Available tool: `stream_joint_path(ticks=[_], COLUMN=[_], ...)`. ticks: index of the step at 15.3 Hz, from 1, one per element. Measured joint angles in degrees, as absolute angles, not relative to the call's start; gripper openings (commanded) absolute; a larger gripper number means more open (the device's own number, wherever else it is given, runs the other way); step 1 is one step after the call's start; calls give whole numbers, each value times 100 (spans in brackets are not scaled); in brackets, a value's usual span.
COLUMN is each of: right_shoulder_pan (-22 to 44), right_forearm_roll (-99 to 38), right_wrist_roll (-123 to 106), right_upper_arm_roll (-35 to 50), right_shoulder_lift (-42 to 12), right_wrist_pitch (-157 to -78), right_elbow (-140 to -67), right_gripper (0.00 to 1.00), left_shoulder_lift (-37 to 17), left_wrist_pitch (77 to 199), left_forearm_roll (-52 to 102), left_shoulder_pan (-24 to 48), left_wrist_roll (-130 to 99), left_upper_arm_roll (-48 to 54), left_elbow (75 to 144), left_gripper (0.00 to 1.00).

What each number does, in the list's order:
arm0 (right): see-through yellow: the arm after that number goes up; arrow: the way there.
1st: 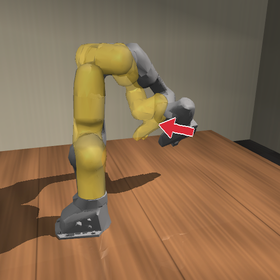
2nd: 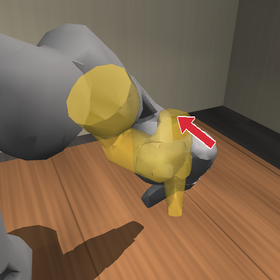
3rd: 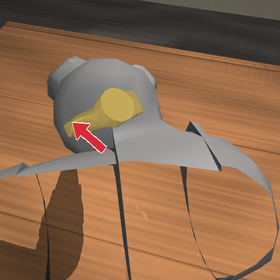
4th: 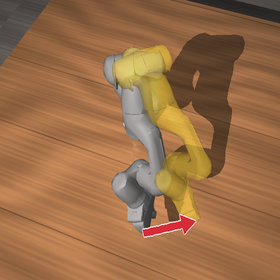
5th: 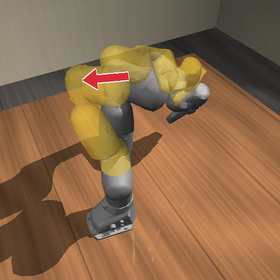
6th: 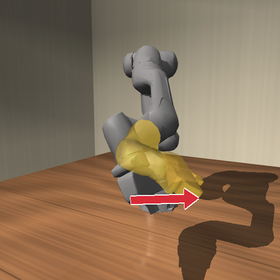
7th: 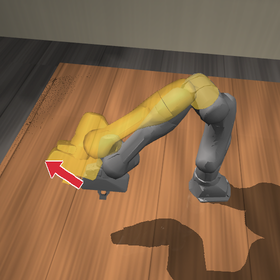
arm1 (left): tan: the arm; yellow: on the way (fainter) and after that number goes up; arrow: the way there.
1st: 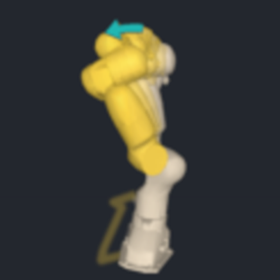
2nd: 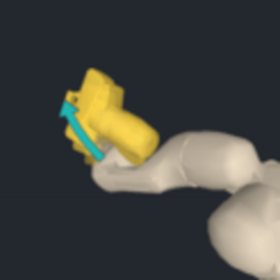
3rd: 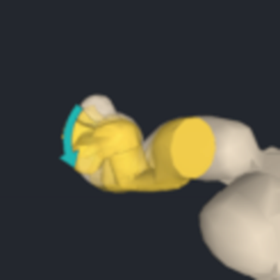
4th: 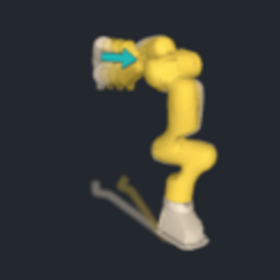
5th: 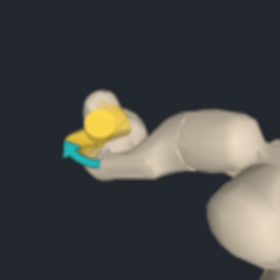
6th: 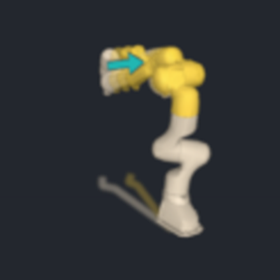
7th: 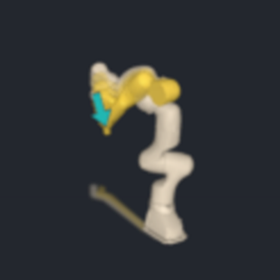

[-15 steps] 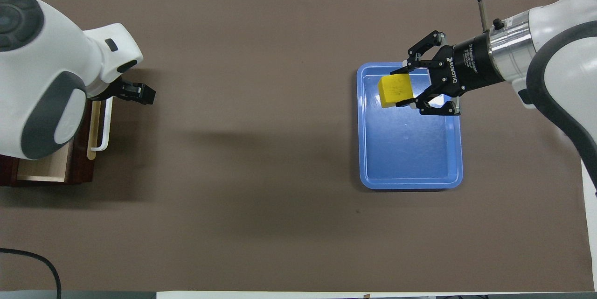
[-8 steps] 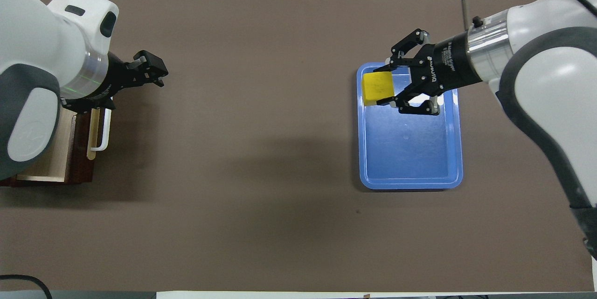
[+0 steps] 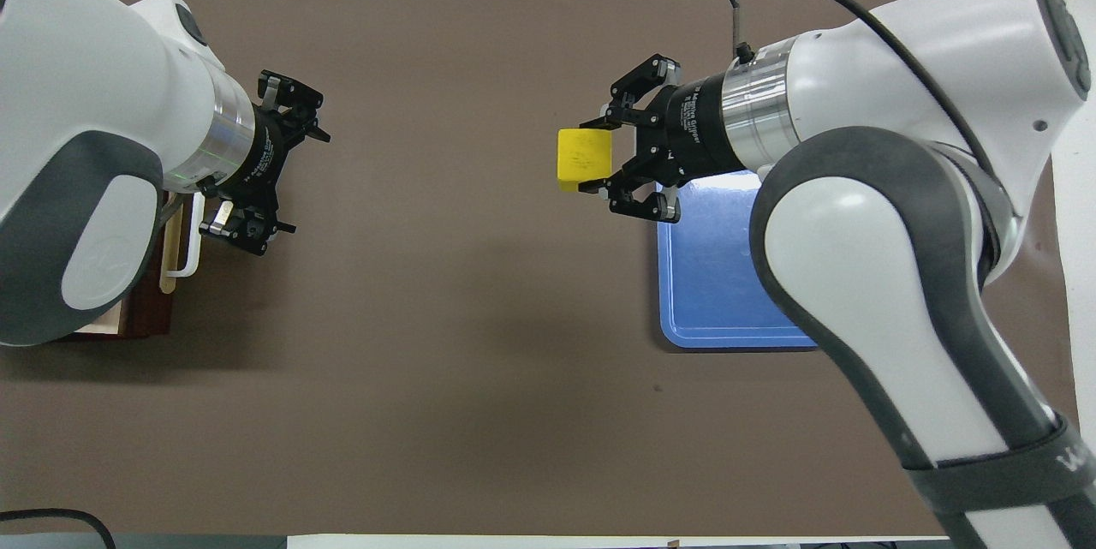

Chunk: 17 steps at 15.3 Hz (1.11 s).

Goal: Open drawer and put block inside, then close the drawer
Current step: 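Carry the block with the right gripper toward the approaching left gripper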

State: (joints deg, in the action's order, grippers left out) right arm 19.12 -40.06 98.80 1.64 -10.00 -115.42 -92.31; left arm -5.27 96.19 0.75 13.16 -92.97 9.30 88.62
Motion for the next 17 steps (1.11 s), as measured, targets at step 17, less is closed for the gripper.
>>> stream_joint_path(ticks=[17], right_shoulder_pan=[2817], right_forearm_roll=[-4442], right_wrist_roll=[9972], right_upper_arm_roll=[164], right_shoulder_lift=[-1398], right_wrist_pitch=[-12219], right_elbow=[-9247], right_gripper=[0], left_shoulder_lift=[-926], left_wrist_pitch=[9791], left_forearm_roll=[-233], left_shoulder_pan=[1769], left_wrist_roll=[-11375], left_upper_arm_roll=[940], left_elbow=[8802], left_gripper=[100])
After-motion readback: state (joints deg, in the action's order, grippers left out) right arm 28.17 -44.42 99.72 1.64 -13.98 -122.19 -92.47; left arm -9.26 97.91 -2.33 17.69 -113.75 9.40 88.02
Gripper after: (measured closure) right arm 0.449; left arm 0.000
